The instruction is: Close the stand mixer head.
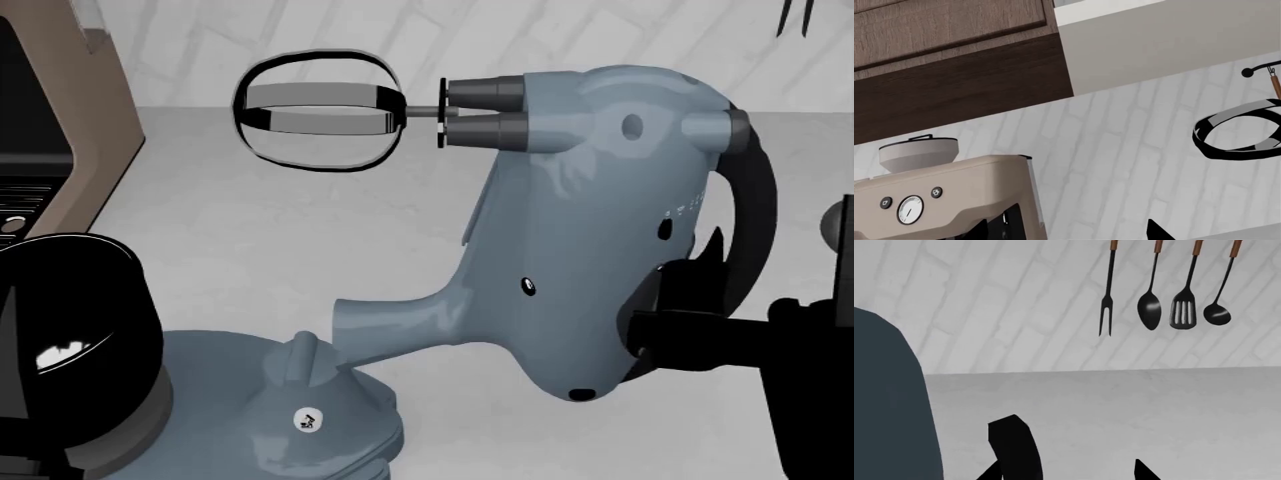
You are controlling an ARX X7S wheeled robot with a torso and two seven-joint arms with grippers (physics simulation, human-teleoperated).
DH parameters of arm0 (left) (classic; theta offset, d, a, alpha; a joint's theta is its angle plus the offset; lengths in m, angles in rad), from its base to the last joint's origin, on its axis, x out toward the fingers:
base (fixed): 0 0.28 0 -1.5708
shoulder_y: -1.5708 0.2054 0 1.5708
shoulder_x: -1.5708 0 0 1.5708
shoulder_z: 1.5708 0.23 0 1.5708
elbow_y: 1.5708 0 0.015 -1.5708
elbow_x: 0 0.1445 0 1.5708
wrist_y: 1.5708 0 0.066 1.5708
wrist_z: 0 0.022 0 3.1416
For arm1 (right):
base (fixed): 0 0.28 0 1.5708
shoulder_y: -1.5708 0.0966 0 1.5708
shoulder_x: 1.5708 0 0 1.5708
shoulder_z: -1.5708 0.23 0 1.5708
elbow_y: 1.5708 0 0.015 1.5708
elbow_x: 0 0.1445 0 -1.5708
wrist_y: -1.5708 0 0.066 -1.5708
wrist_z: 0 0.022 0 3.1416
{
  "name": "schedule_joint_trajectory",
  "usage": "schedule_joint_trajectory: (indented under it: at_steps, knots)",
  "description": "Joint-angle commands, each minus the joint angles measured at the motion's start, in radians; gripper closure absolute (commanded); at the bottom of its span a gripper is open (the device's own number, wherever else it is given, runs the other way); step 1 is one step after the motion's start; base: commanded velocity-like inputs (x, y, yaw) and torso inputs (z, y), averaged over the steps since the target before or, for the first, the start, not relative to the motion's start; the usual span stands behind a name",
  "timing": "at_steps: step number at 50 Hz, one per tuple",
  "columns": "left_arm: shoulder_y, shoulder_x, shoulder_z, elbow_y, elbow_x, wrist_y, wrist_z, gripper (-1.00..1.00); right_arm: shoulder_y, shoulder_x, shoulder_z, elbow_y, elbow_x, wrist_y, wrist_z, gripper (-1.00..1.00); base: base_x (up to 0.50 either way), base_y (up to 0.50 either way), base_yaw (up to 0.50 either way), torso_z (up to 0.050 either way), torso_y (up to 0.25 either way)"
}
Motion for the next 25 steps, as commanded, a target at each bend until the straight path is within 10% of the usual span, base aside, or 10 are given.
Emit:
schedule_joint_trajectory:
  at_steps: [1,25]
  knots:
    - [-0.011,0.023,-0.033,-0.013,0.025,-0.034,-0.011,-1.00,0.126,-0.073,-0.097,0.096,0.009,0.114,-0.048,-1.00,0.01,0.00,0.01,0.000,0.000]
    - [-0.002,0.013,-0.083,-0.003,-0.022,-0.029,-0.021,-1.00,0.592,-0.424,-0.423,0.398,-0.051,0.330,-0.207,-1.00,0.02,0.01,0.02,0.000,0.000]
